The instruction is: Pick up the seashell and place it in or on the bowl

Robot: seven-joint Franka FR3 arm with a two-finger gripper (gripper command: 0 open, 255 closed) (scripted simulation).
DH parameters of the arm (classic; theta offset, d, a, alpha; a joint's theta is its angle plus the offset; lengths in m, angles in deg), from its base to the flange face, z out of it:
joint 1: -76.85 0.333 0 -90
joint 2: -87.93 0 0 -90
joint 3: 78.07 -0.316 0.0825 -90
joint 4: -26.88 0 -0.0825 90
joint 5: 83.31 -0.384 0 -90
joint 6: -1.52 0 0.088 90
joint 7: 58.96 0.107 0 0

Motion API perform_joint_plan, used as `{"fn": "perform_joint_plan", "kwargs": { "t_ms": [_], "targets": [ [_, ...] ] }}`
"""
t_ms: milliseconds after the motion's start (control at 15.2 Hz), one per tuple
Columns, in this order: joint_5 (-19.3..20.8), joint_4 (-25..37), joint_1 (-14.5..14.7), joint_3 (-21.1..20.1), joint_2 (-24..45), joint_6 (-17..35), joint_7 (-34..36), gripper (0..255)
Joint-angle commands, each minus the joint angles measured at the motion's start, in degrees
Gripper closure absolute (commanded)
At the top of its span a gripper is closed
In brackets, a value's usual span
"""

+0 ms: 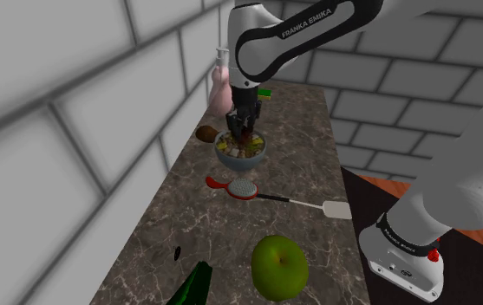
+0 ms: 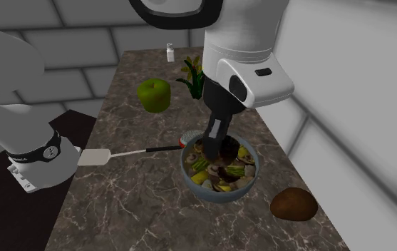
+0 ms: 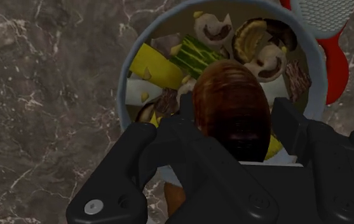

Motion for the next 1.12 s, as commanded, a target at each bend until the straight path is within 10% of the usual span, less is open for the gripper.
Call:
{"fn": "perform_joint_plan", "kwargs": {
  "t_ms": [0, 264, 330, 1056],
  "targets": [
    [0.0, -0.1, 0.0, 0.0, 0.1, 0.1, 0.0, 255],
    [0.0, -0.1, 0.0, 0.0, 0.1, 0.1, 0.0, 255],
    [0.0, -0.1, 0.0, 0.0, 0.0, 0.0, 0.0, 0],
    [-0.4, 4.9, -0.2, 0.2, -2.2, -7.2, -0.3, 0]
  ]
}}
